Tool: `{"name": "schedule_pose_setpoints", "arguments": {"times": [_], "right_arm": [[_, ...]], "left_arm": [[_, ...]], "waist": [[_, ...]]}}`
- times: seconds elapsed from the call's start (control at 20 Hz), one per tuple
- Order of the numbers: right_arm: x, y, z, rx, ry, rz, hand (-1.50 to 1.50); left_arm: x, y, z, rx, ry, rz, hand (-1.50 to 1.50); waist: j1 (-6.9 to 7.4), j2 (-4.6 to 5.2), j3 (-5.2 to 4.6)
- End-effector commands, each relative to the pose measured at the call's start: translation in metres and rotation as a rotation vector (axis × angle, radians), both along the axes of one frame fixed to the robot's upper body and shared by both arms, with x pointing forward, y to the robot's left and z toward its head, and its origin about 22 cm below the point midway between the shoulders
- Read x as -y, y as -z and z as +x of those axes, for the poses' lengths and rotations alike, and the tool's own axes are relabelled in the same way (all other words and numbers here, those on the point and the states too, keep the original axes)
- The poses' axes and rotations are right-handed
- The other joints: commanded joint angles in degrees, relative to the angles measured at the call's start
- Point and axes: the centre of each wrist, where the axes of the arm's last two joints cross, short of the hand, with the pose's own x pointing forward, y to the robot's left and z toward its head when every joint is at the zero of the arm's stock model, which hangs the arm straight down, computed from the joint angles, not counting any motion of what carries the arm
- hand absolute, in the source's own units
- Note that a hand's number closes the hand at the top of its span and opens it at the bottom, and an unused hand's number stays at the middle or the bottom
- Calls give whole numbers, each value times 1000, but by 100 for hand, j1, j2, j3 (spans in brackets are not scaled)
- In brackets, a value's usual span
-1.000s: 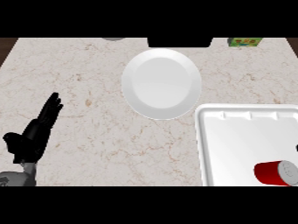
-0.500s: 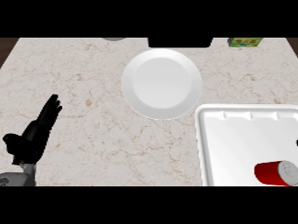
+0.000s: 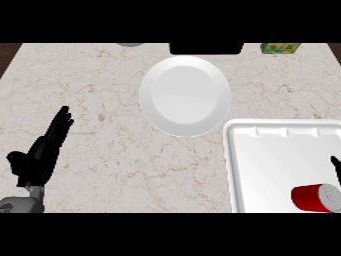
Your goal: Pick the can from the tray and place it in the plate
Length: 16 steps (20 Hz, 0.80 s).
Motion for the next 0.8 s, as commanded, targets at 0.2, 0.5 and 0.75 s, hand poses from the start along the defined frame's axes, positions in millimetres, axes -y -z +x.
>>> {"name": "schedule_pose_setpoints", "arguments": {"times": [0.2, 0.5, 0.75], "right_arm": [[16, 25, 5, -55, 50, -60, -150], [30, 23, 30, -83, 4, 9, 150], [32, 43, 21, -108, -89, 13, 150]], "left_arm": [[8, 10, 1, -6, -19, -4, 0], [-16, 2, -19, -19, 4, -2, 0], [-11, 4, 1, 10, -3, 7, 0]], "waist": [[-16, 0, 1], [18, -1, 1], [-14, 0, 1]]}}
